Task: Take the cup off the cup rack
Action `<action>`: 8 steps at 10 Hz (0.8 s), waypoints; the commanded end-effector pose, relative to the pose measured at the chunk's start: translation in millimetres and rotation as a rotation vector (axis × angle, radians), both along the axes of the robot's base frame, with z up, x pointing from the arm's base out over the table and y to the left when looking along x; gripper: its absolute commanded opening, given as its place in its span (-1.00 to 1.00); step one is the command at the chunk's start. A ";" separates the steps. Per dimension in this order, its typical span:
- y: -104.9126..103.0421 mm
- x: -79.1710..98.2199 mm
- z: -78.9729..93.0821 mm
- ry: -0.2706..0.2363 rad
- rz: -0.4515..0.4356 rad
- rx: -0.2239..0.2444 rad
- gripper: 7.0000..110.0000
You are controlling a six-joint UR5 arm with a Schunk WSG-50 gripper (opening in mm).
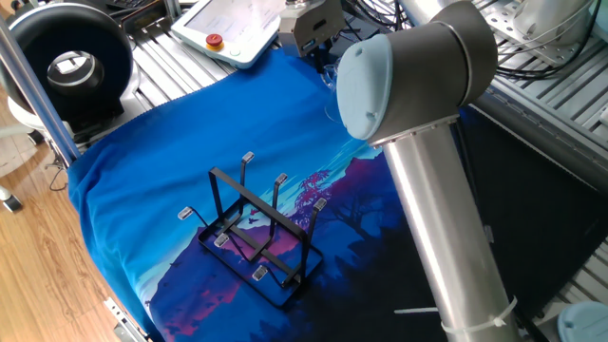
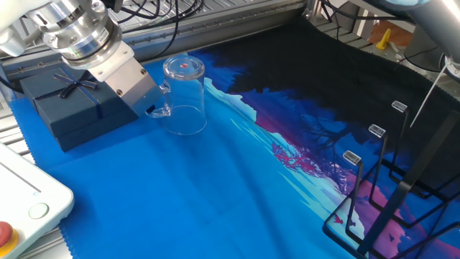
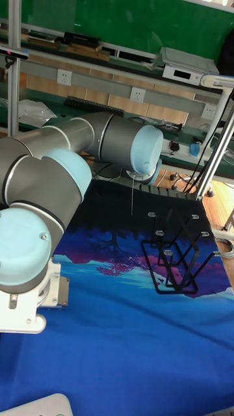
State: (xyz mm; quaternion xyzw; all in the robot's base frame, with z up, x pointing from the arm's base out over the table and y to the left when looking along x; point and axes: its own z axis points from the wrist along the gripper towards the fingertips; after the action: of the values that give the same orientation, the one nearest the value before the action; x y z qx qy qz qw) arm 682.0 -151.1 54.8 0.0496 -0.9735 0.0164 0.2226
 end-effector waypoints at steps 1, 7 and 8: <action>3.9 -2.8 10.0 0.015 -0.006 0.009 -1.00; 2.2 -15.7 30.6 0.062 -0.009 0.004 -1.00; 2.4 -19.5 34.8 0.071 -0.011 0.003 -1.00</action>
State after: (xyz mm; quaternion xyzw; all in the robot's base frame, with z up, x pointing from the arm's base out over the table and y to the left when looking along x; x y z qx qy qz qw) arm 674.3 -150.2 74.0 0.0461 -0.9689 0.0162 0.2427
